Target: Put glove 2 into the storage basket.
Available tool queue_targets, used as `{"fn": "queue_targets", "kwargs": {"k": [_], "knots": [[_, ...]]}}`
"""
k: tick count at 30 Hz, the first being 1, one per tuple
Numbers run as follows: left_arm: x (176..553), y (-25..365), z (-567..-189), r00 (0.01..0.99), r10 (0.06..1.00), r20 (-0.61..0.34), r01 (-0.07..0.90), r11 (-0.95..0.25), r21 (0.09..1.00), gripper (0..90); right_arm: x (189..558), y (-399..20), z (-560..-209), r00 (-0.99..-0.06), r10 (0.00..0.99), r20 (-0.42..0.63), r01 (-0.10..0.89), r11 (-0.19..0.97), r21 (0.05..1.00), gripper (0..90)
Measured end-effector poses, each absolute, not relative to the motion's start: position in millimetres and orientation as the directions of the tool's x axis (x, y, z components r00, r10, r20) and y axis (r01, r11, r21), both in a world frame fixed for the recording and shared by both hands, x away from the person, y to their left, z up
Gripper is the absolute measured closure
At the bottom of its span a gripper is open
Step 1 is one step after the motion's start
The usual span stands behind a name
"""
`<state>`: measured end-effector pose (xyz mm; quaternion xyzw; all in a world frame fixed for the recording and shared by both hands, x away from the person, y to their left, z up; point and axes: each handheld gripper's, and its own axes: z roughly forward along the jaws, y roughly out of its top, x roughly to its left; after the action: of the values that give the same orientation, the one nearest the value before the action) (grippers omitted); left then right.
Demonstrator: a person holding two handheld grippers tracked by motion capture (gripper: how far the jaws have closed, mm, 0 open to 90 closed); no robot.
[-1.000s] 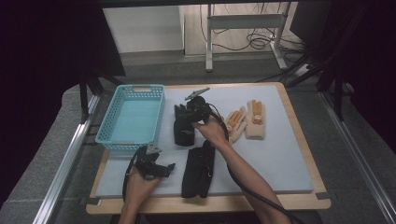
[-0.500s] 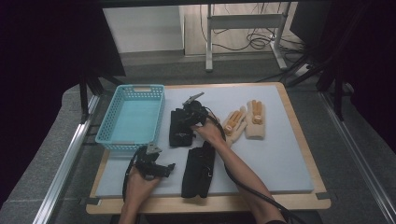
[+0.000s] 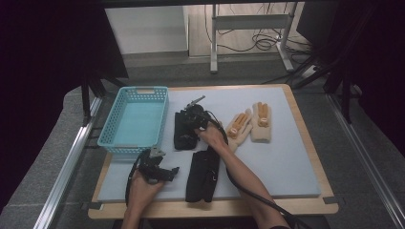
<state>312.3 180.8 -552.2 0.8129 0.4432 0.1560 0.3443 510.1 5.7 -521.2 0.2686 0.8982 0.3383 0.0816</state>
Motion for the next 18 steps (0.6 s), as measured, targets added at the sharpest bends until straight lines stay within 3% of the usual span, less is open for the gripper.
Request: {"fn": "queue_targets", "kwargs": {"k": [10,18], "knots": [[312,181,-552,0.559,0.828,-0.052,0.613,-0.371,0.697,1.7,504,-11,-497,-0.832,0.544,0.114,0.456,0.550,0.700,87.8],[312,181,-552,0.559,0.828,-0.050,0.613,-0.372,0.697,1.7,486,-25,-465,-0.835,0.540,0.106,0.432,0.524,0.734,87.8]]}}
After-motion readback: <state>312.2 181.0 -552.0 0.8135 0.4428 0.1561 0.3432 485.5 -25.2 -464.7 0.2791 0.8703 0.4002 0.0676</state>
